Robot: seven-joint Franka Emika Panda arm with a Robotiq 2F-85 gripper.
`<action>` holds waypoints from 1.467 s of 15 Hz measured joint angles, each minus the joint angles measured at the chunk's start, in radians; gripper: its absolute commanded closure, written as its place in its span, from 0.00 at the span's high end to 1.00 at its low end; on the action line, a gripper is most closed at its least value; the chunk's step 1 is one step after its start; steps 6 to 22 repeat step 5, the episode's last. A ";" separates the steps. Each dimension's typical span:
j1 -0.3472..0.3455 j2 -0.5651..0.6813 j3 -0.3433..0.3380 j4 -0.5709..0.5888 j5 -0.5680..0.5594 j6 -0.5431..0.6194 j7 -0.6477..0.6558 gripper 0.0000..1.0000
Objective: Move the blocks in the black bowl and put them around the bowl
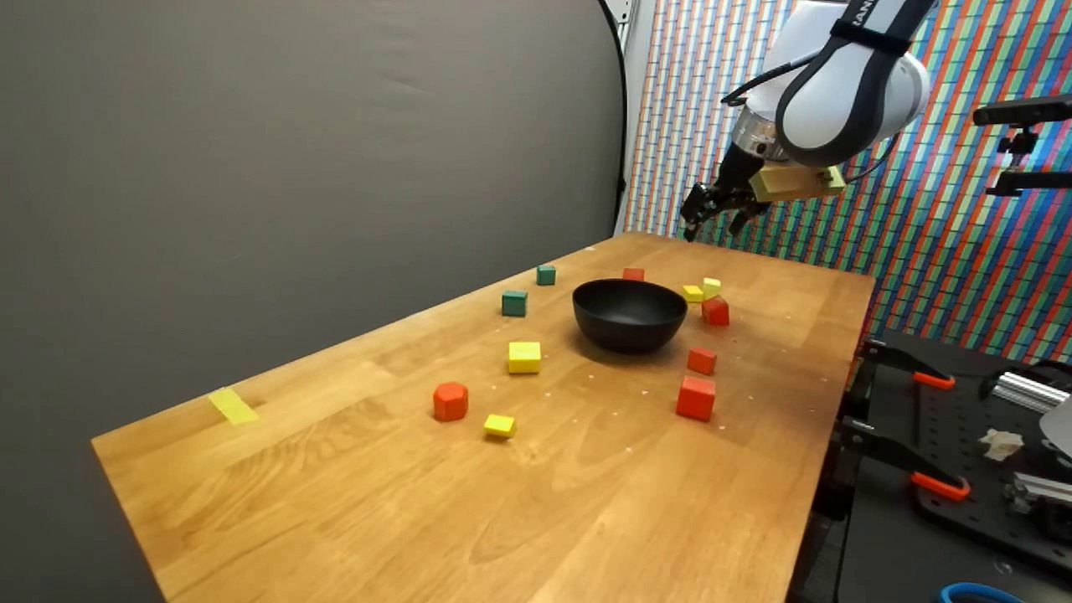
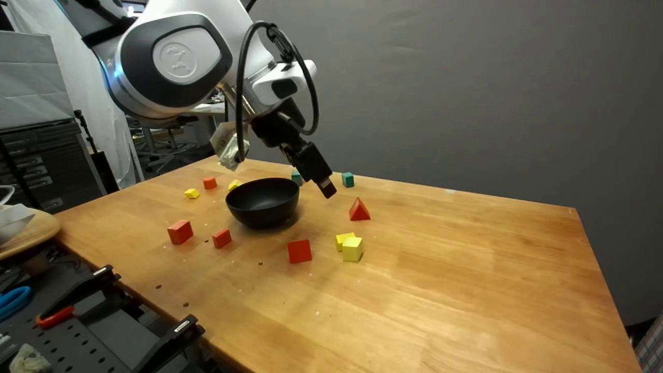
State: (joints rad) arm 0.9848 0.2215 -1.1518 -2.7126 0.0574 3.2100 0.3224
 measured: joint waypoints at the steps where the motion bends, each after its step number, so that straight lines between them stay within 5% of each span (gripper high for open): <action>1: 0.067 -0.008 -0.056 -0.011 -0.017 0.004 -0.026 1.00; 5: 0.292 -0.006 -0.226 -0.033 -0.036 0.120 -0.097 1.00; 22: 0.292 -0.006 -0.226 -0.033 -0.036 0.120 -0.097 1.00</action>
